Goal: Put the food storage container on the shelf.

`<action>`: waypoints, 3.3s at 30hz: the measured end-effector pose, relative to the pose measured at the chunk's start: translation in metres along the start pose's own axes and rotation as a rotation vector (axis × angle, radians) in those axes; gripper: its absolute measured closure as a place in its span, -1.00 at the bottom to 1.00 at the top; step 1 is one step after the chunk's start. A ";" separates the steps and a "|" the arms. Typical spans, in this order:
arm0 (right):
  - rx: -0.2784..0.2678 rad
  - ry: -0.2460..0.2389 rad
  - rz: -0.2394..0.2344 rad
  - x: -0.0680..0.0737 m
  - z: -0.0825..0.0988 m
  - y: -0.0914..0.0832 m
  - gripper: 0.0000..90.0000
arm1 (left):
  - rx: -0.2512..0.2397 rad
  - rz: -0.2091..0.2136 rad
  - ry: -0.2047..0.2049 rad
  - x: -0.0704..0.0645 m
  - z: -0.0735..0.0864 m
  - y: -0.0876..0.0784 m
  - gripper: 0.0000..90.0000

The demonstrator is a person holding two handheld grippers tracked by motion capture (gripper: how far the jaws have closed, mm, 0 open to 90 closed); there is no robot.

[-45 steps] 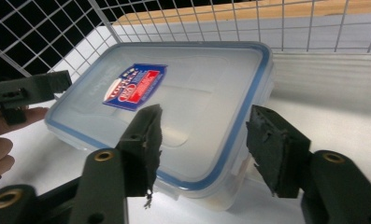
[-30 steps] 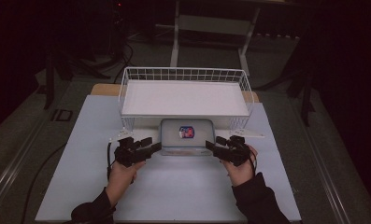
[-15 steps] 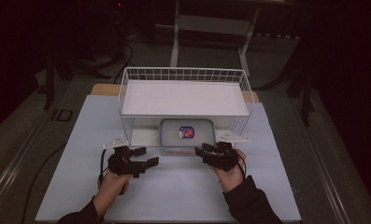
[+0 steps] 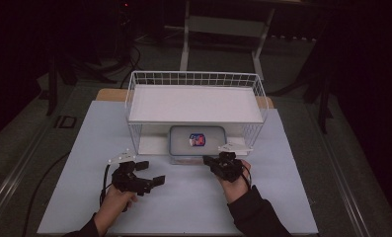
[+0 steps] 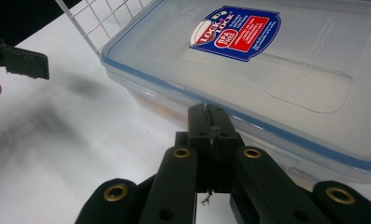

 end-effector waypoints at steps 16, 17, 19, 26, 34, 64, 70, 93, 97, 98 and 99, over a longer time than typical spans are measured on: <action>0.014 -0.019 -0.021 0.007 -0.006 0.017 1.00 | -0.002 -0.014 0.006 0.003 0.004 0.002 -1.00; 0.012 -0.024 -0.016 0.007 -0.007 0.018 1.00 | -0.001 -0.016 0.011 0.003 0.003 0.003 -1.00; 0.009 -0.022 -0.016 0.007 -0.009 0.020 1.00 | -0.003 -0.015 0.013 0.002 0.003 0.003 -1.00; -0.003 -0.030 0.020 0.003 -0.016 0.025 1.00 | -0.010 -0.013 0.012 0.003 0.003 0.001 -1.00; -0.014 0.021 0.029 -0.007 -0.023 0.028 1.00 | -0.009 -0.009 0.012 0.004 0.003 0.001 -1.00; -0.018 0.063 0.072 -0.013 -0.041 0.058 1.00 | -0.014 -0.013 0.027 0.003 0.003 0.001 -1.00; -0.040 0.043 0.062 -0.007 -0.038 0.050 0.98 | -0.016 -0.017 0.034 0.002 0.002 0.000 -1.00; -0.125 0.001 0.023 0.004 -0.004 0.008 -0.17 | -0.008 -0.036 0.091 -0.009 0.002 0.002 -1.00; -0.152 -0.006 -0.023 0.002 0.001 0.002 -0.43 | -0.009 -0.035 0.096 -0.009 0.002 0.001 -1.00; -0.159 -0.008 -0.024 0.002 0.002 0.000 -0.46 | -0.009 -0.034 0.095 -0.009 0.002 0.001 -1.00; -0.164 -0.005 -0.031 0.001 0.004 -0.002 -0.48 | -0.010 -0.033 0.093 -0.009 0.002 0.001 -1.00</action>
Point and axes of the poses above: each handheld gripper's, and its own axes: y roughly forward along the jaws, z roughly out of its underside, x roughly to its left, the point moved 1 cm from there along y, roughly forward along the jaws, and after that the axes turned 14 degrees about x, right-handed, at the moved point
